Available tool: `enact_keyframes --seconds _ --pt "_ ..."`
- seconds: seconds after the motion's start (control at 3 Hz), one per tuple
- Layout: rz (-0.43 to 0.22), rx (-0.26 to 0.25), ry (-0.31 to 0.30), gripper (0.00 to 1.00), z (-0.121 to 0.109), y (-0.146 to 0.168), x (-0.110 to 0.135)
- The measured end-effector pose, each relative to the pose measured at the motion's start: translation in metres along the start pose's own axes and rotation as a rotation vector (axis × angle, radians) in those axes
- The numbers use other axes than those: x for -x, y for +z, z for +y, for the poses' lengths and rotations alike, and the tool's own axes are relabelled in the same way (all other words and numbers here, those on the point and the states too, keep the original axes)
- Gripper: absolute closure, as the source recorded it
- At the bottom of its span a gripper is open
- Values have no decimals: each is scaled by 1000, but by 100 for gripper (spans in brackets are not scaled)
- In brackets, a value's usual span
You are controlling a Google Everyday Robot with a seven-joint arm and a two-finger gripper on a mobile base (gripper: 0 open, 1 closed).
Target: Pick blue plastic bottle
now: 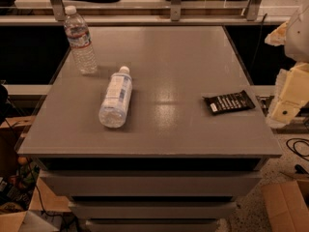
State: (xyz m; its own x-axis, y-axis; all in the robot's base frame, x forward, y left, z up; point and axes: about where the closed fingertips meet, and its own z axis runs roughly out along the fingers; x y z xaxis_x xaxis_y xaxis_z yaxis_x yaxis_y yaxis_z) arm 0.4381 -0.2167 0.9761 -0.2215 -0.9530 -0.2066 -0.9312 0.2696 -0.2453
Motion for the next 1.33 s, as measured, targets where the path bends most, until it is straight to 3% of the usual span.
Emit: enact_keyframes --seconds 0.67,1.33 --pt "-5 -9 17 0 -3 -1 6" --pt "-4 48 102 0 -18 24 78"
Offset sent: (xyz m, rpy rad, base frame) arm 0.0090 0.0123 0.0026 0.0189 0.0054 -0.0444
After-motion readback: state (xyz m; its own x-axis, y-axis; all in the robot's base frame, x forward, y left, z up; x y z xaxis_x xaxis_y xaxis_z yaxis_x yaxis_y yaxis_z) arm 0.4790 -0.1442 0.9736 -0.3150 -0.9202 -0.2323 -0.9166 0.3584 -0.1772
